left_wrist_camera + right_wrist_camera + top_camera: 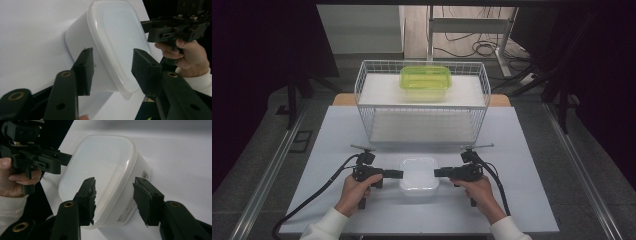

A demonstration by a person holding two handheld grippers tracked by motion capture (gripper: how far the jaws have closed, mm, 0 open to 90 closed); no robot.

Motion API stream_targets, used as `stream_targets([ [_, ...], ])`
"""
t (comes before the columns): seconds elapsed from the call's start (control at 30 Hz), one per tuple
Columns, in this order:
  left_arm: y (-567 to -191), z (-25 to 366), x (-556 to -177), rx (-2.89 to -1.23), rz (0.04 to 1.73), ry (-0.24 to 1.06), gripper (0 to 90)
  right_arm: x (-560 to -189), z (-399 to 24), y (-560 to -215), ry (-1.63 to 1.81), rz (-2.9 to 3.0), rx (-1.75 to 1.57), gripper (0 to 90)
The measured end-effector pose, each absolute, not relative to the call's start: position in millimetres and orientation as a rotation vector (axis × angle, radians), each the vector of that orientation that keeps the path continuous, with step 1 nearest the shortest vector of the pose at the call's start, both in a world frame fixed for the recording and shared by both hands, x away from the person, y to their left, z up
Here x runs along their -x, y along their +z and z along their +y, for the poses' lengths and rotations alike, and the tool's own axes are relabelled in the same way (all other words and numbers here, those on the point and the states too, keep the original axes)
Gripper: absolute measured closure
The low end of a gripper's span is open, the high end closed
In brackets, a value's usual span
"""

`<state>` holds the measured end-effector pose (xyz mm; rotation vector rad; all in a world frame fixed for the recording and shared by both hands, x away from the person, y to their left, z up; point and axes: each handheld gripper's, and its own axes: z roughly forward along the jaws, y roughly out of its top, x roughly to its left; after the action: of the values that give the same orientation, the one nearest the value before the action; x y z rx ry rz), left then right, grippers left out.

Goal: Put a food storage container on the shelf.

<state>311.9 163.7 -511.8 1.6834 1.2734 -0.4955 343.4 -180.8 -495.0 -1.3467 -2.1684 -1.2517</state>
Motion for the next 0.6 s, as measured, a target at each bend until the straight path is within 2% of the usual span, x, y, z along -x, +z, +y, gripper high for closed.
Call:
stream_targets([
  [0.2,-515.7,162.8,-310.9,-1.666,1.284,-0.516,67.1,-343.4,-179.8,-498.6,-1.232,-2.115,1.359,63.0],
  [0.43,-514.3,166.8,-308.5,-1.603,1.279,-0.526,73.6,-342.8,-185.5,-498.0,-1.253,-2.015,1.400,71.3],
  [0.6,-510.9,167.3,-305.5,-1.587,1.261,-0.523,76.7,-340.1,-186.3,-495.5,-1.268,-2.015,1.424,73.4],
])
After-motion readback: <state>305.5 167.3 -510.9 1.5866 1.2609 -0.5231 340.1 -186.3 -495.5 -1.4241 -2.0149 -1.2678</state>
